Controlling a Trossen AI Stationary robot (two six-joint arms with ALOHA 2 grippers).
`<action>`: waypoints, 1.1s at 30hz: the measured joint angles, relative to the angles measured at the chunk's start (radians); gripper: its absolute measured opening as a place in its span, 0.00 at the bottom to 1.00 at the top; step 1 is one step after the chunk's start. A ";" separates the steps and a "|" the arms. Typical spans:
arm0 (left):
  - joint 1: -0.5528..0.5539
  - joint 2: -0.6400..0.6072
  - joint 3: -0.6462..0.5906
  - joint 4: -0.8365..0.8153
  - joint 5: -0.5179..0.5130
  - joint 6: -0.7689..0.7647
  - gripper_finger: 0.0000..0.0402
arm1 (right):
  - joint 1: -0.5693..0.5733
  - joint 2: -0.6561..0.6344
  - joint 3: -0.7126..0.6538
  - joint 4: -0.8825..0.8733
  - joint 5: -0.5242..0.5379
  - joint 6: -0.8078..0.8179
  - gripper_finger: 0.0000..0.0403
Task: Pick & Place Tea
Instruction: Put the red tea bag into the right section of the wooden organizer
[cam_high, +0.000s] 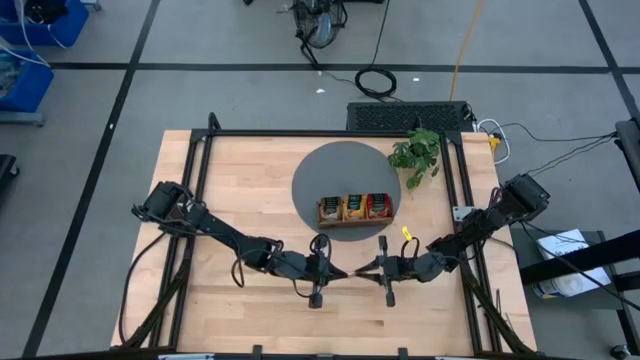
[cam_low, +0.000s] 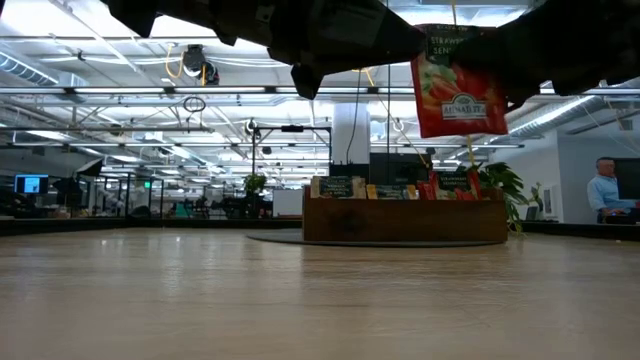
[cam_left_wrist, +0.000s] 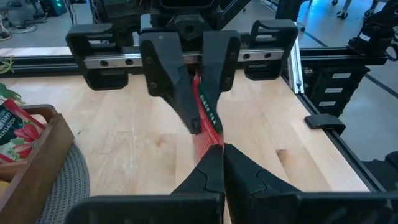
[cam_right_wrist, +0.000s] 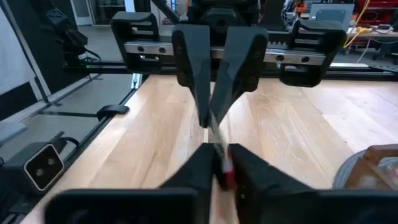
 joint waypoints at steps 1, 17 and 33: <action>0.000 0.000 0.000 0.000 0.000 0.000 0.00 | 0.000 0.000 0.000 0.000 -0.002 -0.005 0.03; -0.002 -0.053 0.001 -0.171 0.049 0.045 0.29 | -0.030 -0.205 -0.239 0.162 -0.026 -0.079 0.00; -0.052 -0.080 0.000 -0.323 0.213 0.117 0.04 | -0.594 -0.703 -0.390 -0.347 -0.447 -0.077 0.00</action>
